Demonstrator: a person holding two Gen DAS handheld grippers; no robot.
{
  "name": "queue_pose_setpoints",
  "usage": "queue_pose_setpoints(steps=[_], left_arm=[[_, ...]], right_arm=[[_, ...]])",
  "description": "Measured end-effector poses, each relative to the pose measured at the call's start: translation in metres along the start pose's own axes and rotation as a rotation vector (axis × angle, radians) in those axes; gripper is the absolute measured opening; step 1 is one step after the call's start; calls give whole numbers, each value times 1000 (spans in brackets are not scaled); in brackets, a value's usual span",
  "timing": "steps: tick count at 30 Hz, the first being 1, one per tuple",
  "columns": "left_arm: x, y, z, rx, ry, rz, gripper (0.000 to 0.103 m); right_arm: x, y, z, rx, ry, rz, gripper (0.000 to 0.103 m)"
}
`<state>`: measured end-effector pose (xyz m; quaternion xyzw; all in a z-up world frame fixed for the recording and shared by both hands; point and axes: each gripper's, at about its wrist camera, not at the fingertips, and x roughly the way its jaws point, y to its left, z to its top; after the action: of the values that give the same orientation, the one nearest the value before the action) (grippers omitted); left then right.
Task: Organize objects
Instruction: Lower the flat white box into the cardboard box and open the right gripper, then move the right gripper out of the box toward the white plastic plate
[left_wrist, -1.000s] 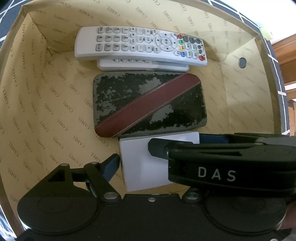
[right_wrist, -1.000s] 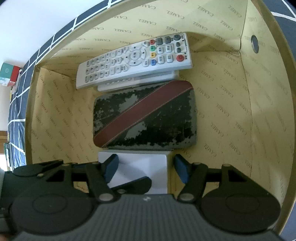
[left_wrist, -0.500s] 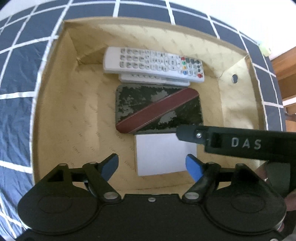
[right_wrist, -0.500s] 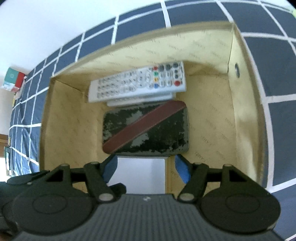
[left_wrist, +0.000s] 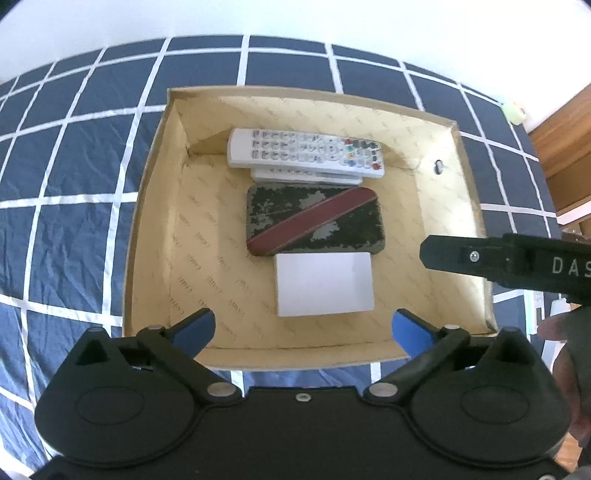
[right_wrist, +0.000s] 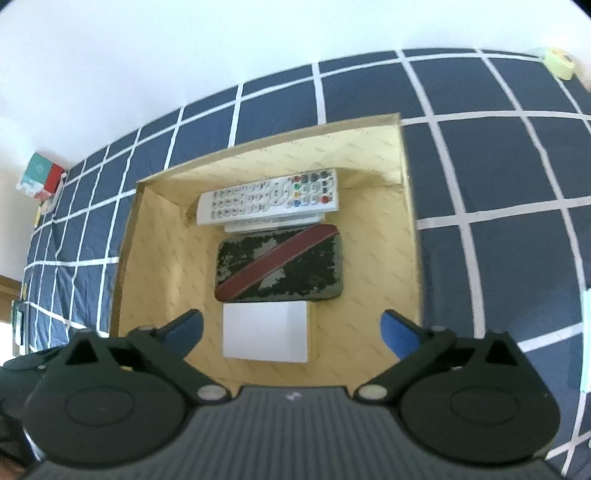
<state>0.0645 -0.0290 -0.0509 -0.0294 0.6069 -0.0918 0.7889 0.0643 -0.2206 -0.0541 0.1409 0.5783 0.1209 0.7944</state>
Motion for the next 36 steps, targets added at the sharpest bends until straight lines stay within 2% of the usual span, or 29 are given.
queue_pose_setpoints(steps=[13, 24, 36], left_arm=[[-9, -47, -15, 87, -12, -14, 103], [-10, -124, -21, 157, -39, -23, 103], [1, -215, -41, 55, -53, 30, 103]], right_arm=[[-41, -38, -26, 84, -80, -40, 103], [-83, -103, -38, 111, -116, -68, 103], [-122, -191, -37, -8, -89, -63, 103]])
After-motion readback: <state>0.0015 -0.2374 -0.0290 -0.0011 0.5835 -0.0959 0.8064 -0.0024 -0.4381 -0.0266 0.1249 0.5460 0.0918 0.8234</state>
